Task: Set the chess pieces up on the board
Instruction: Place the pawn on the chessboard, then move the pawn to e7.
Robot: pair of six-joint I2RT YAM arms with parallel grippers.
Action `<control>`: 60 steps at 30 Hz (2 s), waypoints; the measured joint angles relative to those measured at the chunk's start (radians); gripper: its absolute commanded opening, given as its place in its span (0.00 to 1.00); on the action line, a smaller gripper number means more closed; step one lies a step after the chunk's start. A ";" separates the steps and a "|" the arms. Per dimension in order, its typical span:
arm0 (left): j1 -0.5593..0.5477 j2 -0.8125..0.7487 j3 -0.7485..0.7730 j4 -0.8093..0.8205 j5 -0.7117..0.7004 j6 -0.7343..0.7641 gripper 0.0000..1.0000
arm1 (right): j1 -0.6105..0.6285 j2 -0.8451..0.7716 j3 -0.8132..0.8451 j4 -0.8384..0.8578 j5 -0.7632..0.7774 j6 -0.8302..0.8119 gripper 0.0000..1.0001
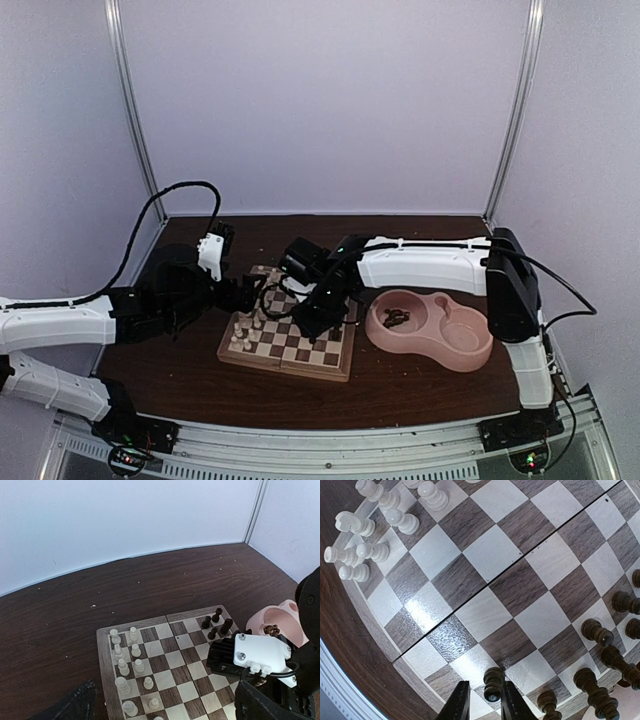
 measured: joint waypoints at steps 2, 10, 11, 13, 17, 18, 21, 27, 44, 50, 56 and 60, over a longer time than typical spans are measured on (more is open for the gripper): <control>0.000 0.000 0.000 0.000 0.000 0.000 0.97 | 0.000 0.013 0.014 -0.007 0.000 -0.002 0.24; 0.000 0.001 0.000 -0.001 0.001 0.000 0.97 | 0.000 0.034 0.027 -0.011 0.000 -0.003 0.31; 0.000 0.001 0.000 -0.001 0.001 0.000 0.97 | 0.000 0.034 0.027 -0.010 0.000 -0.005 0.31; 0.000 0.001 0.000 -0.002 0.002 0.000 0.97 | 0.000 0.030 0.025 -0.005 0.000 -0.008 0.31; 0.000 0.001 0.000 -0.003 0.009 0.002 0.87 | 0.000 -0.055 -0.056 0.050 0.016 -0.028 0.31; 0.000 0.001 0.000 -0.004 0.012 0.006 0.86 | 0.000 -0.088 -0.080 0.061 0.028 -0.035 0.31; -0.014 0.013 0.001 -0.005 0.023 0.027 0.83 | 0.000 -0.231 -0.177 0.139 0.082 -0.064 0.35; -0.103 0.087 0.005 -0.016 0.056 0.092 0.72 | -0.047 -0.578 -0.517 0.421 0.184 -0.098 0.36; -0.143 0.388 0.278 -0.226 0.282 0.084 0.45 | -0.193 -0.803 -0.965 0.790 0.365 -0.063 0.37; -0.145 0.534 0.381 -0.301 0.350 0.055 0.36 | -0.193 -0.832 -0.983 0.829 0.418 -0.062 0.38; -0.168 0.618 0.444 -0.383 0.352 0.051 0.36 | -0.193 -0.832 -0.987 0.832 0.431 -0.060 0.38; -0.182 0.643 0.481 -0.423 0.329 0.052 0.33 | -0.193 -0.832 -0.986 0.832 0.431 -0.059 0.38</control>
